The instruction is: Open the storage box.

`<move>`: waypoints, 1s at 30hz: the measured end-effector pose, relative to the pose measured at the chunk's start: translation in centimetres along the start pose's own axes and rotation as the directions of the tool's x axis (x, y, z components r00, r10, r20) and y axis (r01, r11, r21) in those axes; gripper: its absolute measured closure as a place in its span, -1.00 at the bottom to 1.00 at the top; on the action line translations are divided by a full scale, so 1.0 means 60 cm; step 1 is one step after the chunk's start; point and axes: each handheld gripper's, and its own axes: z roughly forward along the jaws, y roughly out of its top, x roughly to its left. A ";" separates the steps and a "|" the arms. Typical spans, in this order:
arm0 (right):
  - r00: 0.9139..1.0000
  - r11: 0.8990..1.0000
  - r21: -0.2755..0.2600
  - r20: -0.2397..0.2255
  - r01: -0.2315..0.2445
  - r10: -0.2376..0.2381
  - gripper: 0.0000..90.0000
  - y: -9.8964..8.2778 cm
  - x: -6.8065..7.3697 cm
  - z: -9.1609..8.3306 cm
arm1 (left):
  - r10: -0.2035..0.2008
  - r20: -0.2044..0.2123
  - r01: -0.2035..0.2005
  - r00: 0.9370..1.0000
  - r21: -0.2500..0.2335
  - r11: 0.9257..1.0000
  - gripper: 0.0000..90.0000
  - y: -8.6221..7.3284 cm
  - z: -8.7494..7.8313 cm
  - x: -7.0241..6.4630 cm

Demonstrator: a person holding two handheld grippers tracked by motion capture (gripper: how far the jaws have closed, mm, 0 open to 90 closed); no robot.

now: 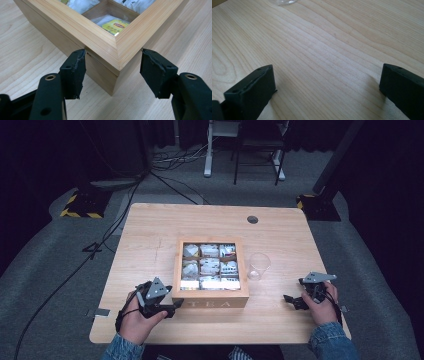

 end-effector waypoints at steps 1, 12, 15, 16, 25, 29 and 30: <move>1.000 1.000 0.000 0.000 0.000 0.000 -0.99 0.000 0.000 0.000 | -0.006 0.007 0.006 1.000 -0.004 1.000 -0.15 -0.001 0.001 0.001; 1.000 1.000 0.000 0.000 0.000 0.000 -0.99 0.000 0.000 0.000 | -0.050 0.027 0.051 0.998 -0.031 0.998 -0.09 0.001 -0.009 0.003; 1.000 1.000 0.000 0.000 0.000 0.000 -0.99 0.000 0.000 0.000 | -0.077 0.038 0.082 0.996 -0.156 0.984 0.13 0.000 -0.022 0.008; 1.000 1.000 0.000 0.000 0.000 0.000 -0.99 0.000 0.000 0.000 | -0.056 0.022 0.059 0.998 -0.149 0.987 0.34 0.000 -0.024 0.010; 1.000 1.000 0.000 0.000 0.000 0.000 -0.99 0.000 0.000 0.000 | -0.071 0.030 0.072 0.997 -0.054 0.996 0.01 -0.001 -0.019 0.005; 1.000 1.000 0.000 0.000 0.000 0.000 -0.99 0.000 0.000 0.000 | -0.068 0.036 0.068 0.997 0.001 0.998 0.03 -0.003 -0.012 0.004; 1.000 1.000 0.000 0.000 0.000 0.000 -0.99 0.000 0.000 0.000 | -0.068 0.036 0.068 0.997 0.001 0.998 0.08 -0.003 -0.012 0.004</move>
